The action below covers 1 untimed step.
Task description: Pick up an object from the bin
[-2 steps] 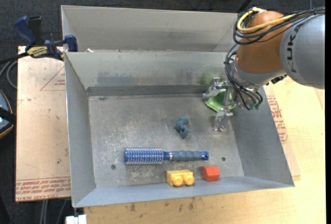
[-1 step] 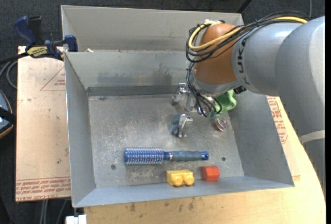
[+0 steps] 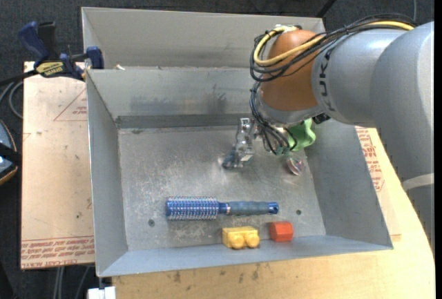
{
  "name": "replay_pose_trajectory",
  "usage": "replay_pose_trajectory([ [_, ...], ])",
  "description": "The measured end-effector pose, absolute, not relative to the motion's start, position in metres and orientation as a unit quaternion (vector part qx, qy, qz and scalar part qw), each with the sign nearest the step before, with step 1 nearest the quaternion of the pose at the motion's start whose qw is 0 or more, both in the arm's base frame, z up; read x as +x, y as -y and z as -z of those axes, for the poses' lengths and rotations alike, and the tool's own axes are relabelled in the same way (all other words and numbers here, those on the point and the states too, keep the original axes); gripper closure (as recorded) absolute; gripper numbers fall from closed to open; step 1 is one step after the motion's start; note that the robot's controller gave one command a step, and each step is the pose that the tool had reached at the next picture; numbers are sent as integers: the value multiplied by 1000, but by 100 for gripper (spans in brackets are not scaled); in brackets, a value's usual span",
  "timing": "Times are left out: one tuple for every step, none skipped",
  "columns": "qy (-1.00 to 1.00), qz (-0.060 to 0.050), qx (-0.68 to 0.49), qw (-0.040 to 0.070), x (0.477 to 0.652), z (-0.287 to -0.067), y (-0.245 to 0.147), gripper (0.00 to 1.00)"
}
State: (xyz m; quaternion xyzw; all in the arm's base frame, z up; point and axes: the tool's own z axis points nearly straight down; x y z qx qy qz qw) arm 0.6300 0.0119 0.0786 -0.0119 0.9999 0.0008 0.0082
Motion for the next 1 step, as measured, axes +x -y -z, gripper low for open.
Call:
replay_pose_trajectory([
  [-999, 0, -48, 6, 630, -215, 3, 100],
])
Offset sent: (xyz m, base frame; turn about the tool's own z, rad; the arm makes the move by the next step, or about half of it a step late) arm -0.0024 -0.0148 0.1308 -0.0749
